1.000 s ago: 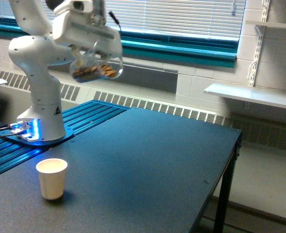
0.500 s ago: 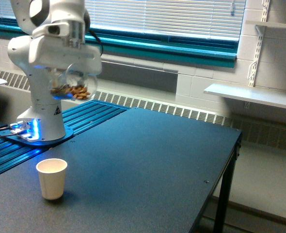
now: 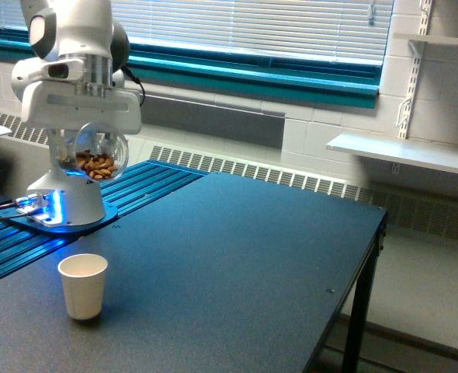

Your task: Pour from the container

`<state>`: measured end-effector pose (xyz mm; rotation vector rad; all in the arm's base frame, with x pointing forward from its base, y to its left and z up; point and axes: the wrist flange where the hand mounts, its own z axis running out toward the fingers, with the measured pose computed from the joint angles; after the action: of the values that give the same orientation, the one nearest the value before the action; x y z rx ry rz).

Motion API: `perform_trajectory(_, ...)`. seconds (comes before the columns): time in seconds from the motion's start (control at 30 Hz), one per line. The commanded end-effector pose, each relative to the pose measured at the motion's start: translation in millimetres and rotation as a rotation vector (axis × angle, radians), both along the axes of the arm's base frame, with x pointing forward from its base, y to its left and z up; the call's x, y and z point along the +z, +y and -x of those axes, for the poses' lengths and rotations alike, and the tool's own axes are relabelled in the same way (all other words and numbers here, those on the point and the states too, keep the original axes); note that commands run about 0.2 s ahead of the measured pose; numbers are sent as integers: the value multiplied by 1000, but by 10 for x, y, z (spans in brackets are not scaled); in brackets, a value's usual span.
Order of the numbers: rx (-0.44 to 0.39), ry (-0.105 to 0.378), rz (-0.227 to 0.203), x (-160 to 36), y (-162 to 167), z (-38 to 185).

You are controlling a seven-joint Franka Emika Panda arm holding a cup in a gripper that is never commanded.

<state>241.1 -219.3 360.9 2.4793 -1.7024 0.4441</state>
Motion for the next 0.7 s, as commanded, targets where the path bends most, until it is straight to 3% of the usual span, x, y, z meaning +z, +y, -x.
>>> perform_trajectory(0.03,19,27,-29,-227,60,92)
perform_trajectory(0.7,4,58,-86,-595,-24,175)
